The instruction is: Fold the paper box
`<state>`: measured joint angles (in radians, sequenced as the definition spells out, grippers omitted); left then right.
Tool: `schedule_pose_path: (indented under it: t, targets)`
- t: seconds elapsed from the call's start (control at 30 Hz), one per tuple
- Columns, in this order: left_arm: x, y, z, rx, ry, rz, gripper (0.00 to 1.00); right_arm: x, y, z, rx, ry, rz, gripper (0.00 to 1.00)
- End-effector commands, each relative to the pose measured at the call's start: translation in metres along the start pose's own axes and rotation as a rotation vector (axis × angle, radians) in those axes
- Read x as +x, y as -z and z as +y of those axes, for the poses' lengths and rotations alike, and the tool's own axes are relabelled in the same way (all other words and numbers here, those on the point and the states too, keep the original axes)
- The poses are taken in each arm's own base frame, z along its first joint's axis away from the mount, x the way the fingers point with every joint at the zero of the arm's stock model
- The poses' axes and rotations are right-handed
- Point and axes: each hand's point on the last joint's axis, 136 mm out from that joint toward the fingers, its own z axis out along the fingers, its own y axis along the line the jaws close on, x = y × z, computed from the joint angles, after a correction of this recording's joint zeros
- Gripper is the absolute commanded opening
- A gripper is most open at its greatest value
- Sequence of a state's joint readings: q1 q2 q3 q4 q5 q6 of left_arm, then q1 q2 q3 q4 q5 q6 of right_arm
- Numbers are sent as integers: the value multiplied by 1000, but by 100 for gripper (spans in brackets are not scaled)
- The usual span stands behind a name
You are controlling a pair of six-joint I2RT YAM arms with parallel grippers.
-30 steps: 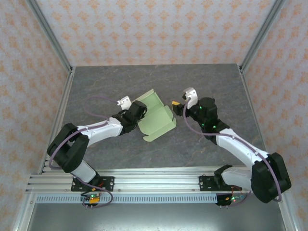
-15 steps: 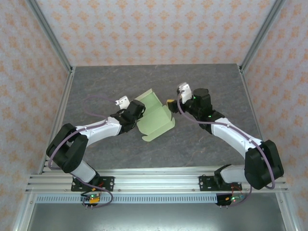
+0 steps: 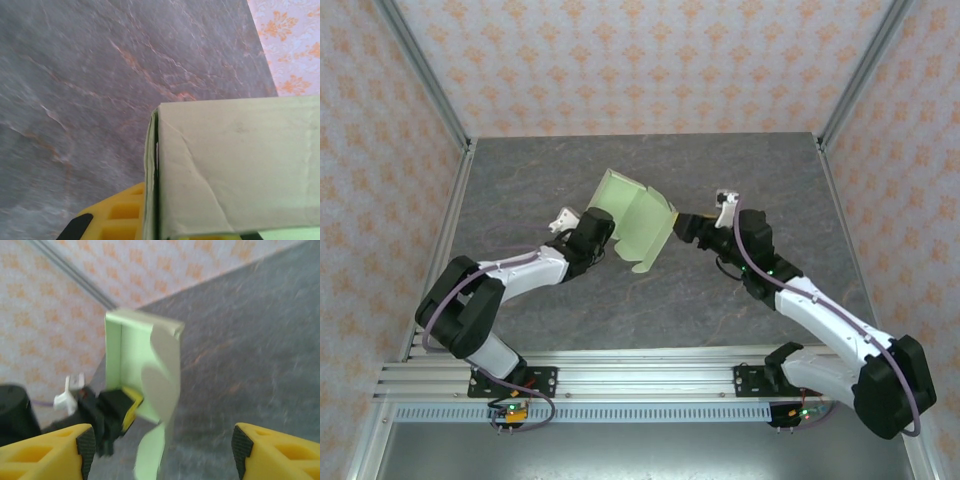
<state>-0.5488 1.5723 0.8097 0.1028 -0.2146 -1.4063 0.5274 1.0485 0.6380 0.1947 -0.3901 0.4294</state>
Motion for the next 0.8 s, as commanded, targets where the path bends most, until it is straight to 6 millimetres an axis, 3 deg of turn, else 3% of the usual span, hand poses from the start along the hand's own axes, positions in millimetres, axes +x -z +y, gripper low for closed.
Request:
schedule_pose_path:
  t: [0.0,0.43,0.6,0.67,0.77]
  targets:
    - [8,-7,-10,26,150,47,0,21,1,1,-14,-62,75,74]
    - [26,-17,-12,22,214,105,0,23,-40,2,-3,-79,102,68]
    - [28,-16,-11,21,214,102,0,26,-60,-1,14,-80,116,54]
    - [27,-16,-8,17,222,101,0,26,-67,1,15,-77,121,37]
    - [30,-17,-13,48,223,114,2,26,-74,1,27,-61,129,21]
